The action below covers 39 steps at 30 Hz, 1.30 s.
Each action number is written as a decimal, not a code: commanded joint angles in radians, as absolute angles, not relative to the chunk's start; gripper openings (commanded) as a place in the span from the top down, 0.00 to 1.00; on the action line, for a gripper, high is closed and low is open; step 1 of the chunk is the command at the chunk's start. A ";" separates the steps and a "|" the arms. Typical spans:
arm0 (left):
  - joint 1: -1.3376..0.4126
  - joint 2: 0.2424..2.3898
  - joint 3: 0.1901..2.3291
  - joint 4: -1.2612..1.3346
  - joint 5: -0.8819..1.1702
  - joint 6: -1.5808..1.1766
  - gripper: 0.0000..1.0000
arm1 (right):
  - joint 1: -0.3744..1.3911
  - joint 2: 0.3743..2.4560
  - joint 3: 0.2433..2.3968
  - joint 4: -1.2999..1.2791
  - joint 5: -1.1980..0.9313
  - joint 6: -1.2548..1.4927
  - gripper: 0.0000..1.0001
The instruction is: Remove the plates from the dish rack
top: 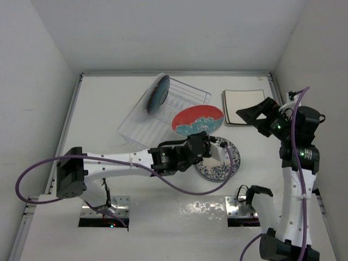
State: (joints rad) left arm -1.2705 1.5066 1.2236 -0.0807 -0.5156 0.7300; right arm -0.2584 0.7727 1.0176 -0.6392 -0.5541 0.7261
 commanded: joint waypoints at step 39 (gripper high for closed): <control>-1.586 1.612 0.957 0.749 -0.880 1.362 1.00 | -0.130 0.908 0.678 -0.376 -0.856 0.733 0.87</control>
